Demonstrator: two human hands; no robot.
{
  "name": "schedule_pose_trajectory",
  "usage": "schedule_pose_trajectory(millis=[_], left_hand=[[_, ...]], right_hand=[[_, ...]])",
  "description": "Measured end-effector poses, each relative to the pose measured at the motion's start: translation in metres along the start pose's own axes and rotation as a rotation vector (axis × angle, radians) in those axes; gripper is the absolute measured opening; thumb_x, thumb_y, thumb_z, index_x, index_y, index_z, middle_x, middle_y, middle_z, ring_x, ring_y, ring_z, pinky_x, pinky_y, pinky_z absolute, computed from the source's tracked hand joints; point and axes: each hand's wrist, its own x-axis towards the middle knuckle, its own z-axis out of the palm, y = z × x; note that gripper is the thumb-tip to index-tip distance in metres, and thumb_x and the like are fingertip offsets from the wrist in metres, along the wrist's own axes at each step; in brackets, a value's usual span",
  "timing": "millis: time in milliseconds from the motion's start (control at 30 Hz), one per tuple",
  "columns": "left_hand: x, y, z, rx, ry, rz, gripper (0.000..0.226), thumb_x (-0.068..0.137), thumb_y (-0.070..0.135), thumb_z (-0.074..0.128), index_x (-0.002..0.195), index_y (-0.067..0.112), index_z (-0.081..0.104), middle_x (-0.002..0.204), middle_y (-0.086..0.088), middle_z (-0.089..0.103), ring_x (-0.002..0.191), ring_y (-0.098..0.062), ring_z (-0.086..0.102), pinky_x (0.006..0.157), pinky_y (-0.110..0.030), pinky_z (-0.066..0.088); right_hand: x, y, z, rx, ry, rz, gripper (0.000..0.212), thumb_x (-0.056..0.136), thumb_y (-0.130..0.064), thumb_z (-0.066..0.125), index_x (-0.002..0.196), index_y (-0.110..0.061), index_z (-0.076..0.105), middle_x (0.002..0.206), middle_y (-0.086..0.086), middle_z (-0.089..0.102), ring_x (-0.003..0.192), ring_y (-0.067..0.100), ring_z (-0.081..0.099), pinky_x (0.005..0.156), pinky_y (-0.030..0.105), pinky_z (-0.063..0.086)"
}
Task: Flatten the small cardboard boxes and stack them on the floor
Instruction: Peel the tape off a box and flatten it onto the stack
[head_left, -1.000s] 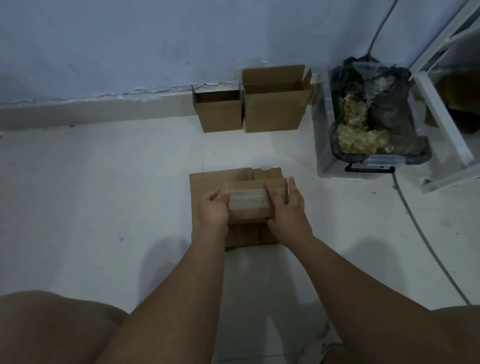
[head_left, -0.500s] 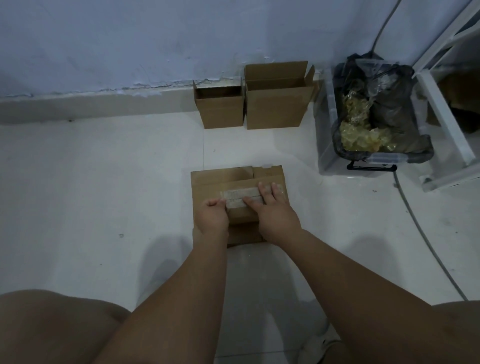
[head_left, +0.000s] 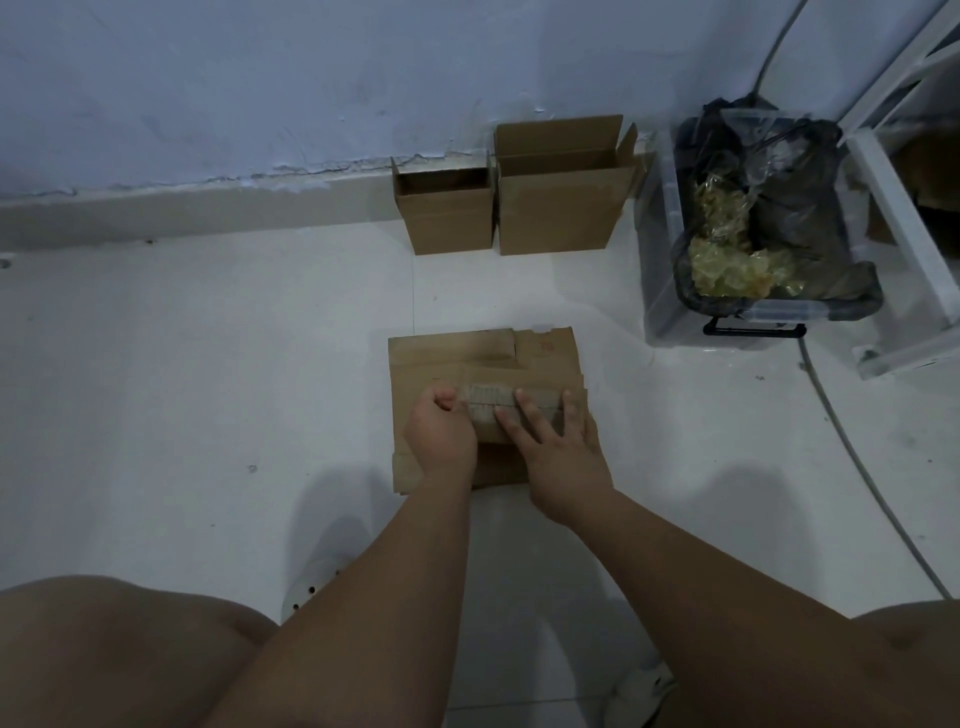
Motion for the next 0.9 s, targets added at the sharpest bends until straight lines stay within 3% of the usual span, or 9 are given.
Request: schedule_pose_trajectory(millis=[167,367,533,700,833,900], left_hand=[[0.002,-0.003,0.002,-0.003,-0.001,0.007,0.012,0.090,0.008,0.057,0.081,0.015,0.055,0.069,0.012,0.050,0.067,-0.006,0.048,0.052,0.000,0.034],[0.001,-0.001,0.008,0.026,-0.037,0.063,0.011,0.091,0.011,0.055,0.082,0.018,0.057,0.070,0.014,0.051,0.064,-0.001,0.047,0.052,-0.010,0.031],[-0.006,0.004,0.016,0.000,-0.042,0.141,0.012,0.089,0.009,0.054,0.081,0.017,0.057,0.076,0.004,0.057,0.075,-0.015,0.055,0.064,-0.021,0.041],[-0.013,0.009,0.025,0.012,-0.060,0.181,0.014,0.090,0.010,0.055,0.080,0.020,0.056,0.083,0.003,0.060,0.077,-0.010,0.054,0.057,-0.008,0.033],[-0.013,0.017,0.028,0.018,-0.066,0.223,0.008,0.091,0.011,0.056,0.086,0.015,0.061,0.082,0.006,0.057,0.078,-0.010,0.052,0.061,-0.014,0.034],[-0.016,0.021,0.031,0.022,-0.067,0.249,0.009,0.091,0.011,0.055,0.090,0.013,0.064,0.087,0.004,0.059,0.082,-0.011,0.053,0.065,-0.014,0.036]], right_hand=[[0.006,-0.005,0.000,-0.019,0.015,-0.097,0.073,0.094,-0.012,0.032,0.152,-0.029,-0.007,0.159,-0.007,-0.020,0.145,0.025,-0.021,0.117,0.047,-0.007],[0.021,-0.011,-0.011,0.069,-0.049,-0.086,0.068,0.096,-0.012,0.035,0.153,-0.026,0.001,0.161,-0.007,-0.011,0.148,0.021,-0.010,0.117,0.045,0.009],[0.029,-0.011,-0.015,0.110,-0.074,-0.084,0.067,0.099,-0.021,0.037,0.153,-0.028,-0.002,0.161,-0.007,-0.010,0.148,0.021,-0.009,0.117,0.044,0.011],[0.034,-0.010,-0.017,0.132,-0.090,-0.093,0.073,0.098,-0.033,0.045,0.153,-0.025,-0.002,0.161,-0.007,-0.007,0.148,0.021,-0.007,0.116,0.042,0.019],[0.037,-0.008,-0.020,0.202,-0.057,-0.076,0.074,0.096,-0.034,0.048,0.154,-0.019,0.004,0.161,-0.004,0.009,0.148,0.020,0.004,0.111,0.038,0.030],[0.038,-0.009,-0.019,0.288,-0.005,-0.048,0.065,0.096,-0.028,0.050,0.151,-0.014,0.020,0.156,0.003,0.026,0.144,0.023,0.023,0.103,0.037,0.039]])
